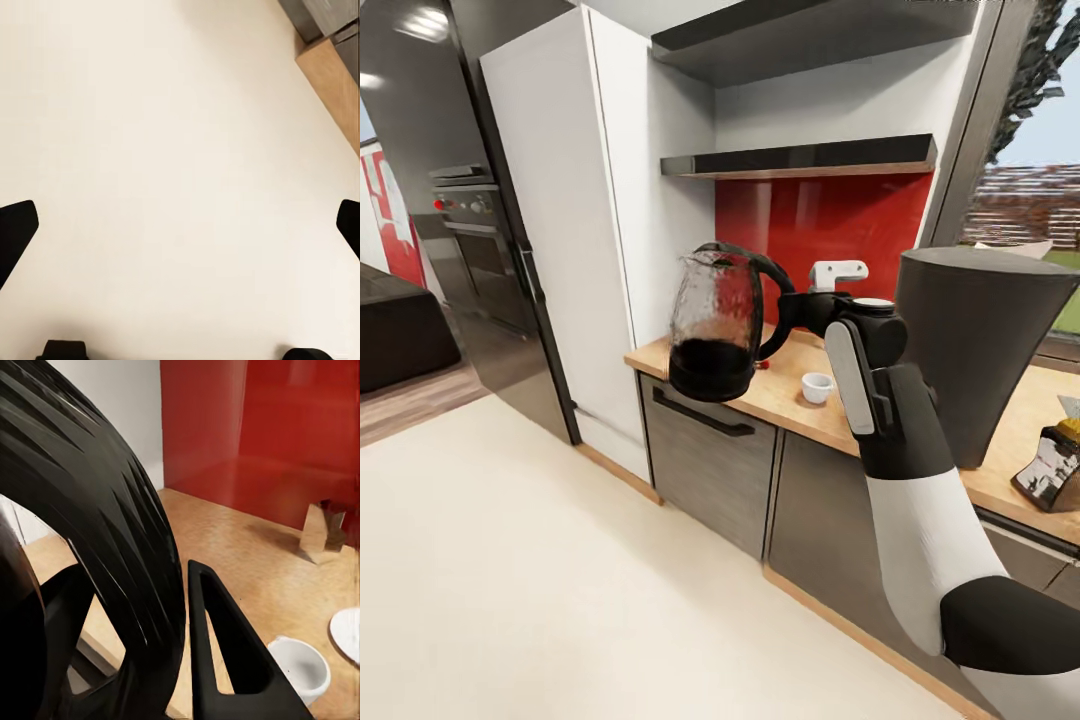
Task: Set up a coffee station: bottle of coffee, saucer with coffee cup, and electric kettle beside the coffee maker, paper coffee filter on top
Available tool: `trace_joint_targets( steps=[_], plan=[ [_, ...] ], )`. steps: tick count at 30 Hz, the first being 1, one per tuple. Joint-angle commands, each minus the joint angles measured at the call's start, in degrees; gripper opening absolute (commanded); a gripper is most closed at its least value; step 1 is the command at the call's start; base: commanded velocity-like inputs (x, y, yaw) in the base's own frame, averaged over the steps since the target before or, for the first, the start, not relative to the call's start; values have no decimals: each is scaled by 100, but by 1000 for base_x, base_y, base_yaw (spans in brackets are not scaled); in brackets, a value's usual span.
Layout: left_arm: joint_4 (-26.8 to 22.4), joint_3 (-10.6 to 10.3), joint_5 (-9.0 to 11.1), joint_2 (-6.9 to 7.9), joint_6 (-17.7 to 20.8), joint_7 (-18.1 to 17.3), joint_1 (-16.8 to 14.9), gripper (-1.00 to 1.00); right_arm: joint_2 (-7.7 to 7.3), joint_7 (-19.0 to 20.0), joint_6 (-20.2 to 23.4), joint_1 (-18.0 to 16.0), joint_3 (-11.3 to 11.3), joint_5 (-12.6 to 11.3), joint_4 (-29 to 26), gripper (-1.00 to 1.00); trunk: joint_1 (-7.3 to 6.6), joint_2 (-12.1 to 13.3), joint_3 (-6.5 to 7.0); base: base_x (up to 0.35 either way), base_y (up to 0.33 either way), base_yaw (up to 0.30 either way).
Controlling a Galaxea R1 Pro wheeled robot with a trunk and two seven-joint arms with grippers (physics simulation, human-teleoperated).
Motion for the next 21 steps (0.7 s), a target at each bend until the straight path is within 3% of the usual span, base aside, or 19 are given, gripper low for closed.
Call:
trace_joint_targets(
  steps=[1, 10, 21],
  plan=[
    [6, 10, -7, 2, -25, -19, -3, 100, 1, -62, 15, -7, 5, -49, -3, -100, 0, -4, -6, -3, 0, -211],
    [6, 10, -7, 2, -26, -19, -3, 100, 1, -56, 15, -6, 5, -49, -1, -100, 0, -4, -6, -4, -1, -247],
    [6, 10, -7, 2, -30, -19, -3, 100, 1, -55, 15, -3, 5, -49, -1, -100, 0, -4, -6, -95, -59, -35]
  ],
)
